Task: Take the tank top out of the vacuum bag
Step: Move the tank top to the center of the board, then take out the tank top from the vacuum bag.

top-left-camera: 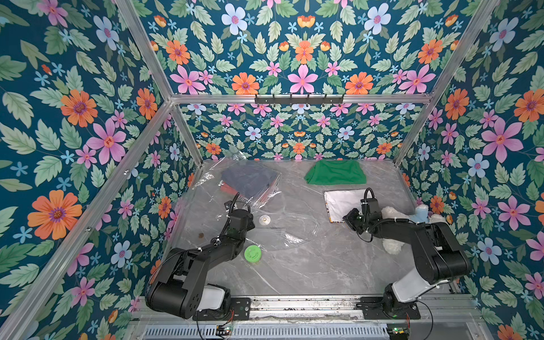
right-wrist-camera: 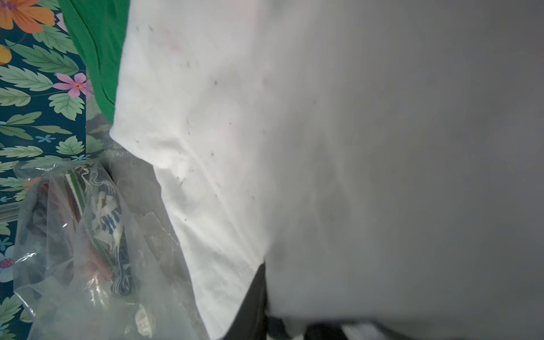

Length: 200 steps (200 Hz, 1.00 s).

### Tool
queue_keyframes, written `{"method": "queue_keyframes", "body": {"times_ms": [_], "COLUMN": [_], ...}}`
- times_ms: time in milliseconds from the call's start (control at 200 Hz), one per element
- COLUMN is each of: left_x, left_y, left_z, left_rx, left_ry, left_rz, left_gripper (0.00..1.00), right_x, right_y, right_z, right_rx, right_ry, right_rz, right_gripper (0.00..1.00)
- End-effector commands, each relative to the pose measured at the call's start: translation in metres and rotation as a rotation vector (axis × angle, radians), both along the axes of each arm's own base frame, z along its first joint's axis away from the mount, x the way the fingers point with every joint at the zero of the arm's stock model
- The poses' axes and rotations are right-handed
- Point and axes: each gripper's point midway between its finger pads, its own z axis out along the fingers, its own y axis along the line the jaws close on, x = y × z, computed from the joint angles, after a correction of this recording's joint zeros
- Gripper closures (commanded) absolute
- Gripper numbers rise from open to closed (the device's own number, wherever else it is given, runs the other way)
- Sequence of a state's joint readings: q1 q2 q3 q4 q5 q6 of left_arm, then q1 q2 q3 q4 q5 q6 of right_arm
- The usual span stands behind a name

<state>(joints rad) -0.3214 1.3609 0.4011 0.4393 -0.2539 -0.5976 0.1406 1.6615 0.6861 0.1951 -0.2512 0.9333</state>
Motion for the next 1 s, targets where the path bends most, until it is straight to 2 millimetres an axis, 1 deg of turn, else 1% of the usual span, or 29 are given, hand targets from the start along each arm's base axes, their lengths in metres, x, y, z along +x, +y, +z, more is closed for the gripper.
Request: {"method": "queue_keyframes", "body": {"times_ms": [0, 85, 145, 180, 250, 295, 385, 425, 450, 480, 505, 515, 545, 615, 700, 740, 775, 870, 935, 995], "left_x": [0.003, 0.002, 0.001, 0.000, -0.002, -0.004, -0.005, -0.004, -0.003, -0.002, -0.001, -0.001, 0.000, 0.001, 0.005, 0.007, 0.009, 0.017, 0.022, 0.025], "left_y": [-0.005, -0.007, -0.008, -0.009, -0.009, -0.010, -0.011, -0.013, -0.016, -0.018, -0.021, -0.022, -0.025, -0.038, -0.055, -0.065, -0.075, -0.104, -0.126, -0.145], "left_z": [0.009, 0.010, 0.010, 0.011, 0.014, 0.015, 0.016, 0.016, 0.017, 0.018, 0.019, 0.019, 0.021, 0.028, 0.044, 0.052, 0.059, 0.079, 0.091, 0.099], "left_rx": [-0.016, -0.018, -0.020, -0.020, -0.022, -0.020, -0.020, -0.023, -0.028, -0.032, -0.035, -0.037, -0.042, -0.044, -0.038, -0.036, -0.036, -0.030, -0.034, -0.045], "left_ry": [-0.047, -0.052, -0.051, -0.051, -0.057, -0.059, -0.063, -0.066, -0.070, -0.074, -0.078, -0.078, -0.080, -0.097, -0.116, -0.121, -0.124, -0.140, -0.155, -0.165], "left_rz": [-0.019, -0.025, -0.029, -0.031, -0.035, -0.041, -0.049, -0.055, -0.063, -0.071, -0.078, -0.081, -0.089, -0.121, -0.158, -0.177, -0.197, -0.258, -0.309, -0.354], "left_gripper": [1.00, 1.00, 1.00, 1.00, 1.00, 1.00, 1.00, 1.00, 1.00, 1.00, 1.00, 1.00, 1.00, 1.00, 1.00, 1.00, 1.00, 1.00, 1.00, 1.00], "right_x": [0.006, 0.024, 0.033, 0.036, 0.040, 0.040, 0.037, 0.033, 0.031, 0.028, 0.024, 0.024, 0.020, 0.011, 0.000, -0.004, -0.008, -0.018, -0.022, -0.021], "right_y": [-0.001, 0.000, -0.002, -0.005, -0.008, -0.008, -0.002, 0.002, 0.004, 0.005, 0.006, 0.007, 0.007, 0.010, 0.021, 0.030, 0.041, 0.068, 0.084, 0.099], "right_z": [-0.018, -0.018, -0.019, -0.019, -0.010, -0.001, 0.016, 0.023, 0.028, 0.033, 0.032, 0.042, 0.049, 0.061, 0.084, 0.095, 0.108, 0.128, 0.140, 0.149], "right_rx": [-0.042, -0.043, -0.042, -0.037, -0.021, -0.022, -0.010, 0.007, 0.015, 0.024, 0.029, 0.030, 0.032, 0.022, -0.011, -0.038, -0.076, -0.177, -0.185, -0.154], "right_ry": [0.058, 0.045, 0.047, 0.050, 0.018, -0.009, -0.059, -0.084, -0.105, -0.123, -0.122, -0.147, -0.163, -0.204, -0.295, -0.351, -0.422, -0.542, -0.609, -0.660], "right_rz": [0.042, 0.046, 0.046, 0.041, 0.038, 0.051, 0.109, 0.127, 0.136, 0.144, 0.150, 0.153, 0.158, 0.183, 0.254, 0.308, 0.370, 0.505, 0.561, 0.584], "right_gripper": [0.79, 0.79, 0.79, 0.79, 0.75, 0.67, 0.39, 0.30, 0.27, 0.25, 0.24, 0.24, 0.23, 0.22, 0.22, 0.23, 0.23, 0.23, 0.23, 0.23]}}
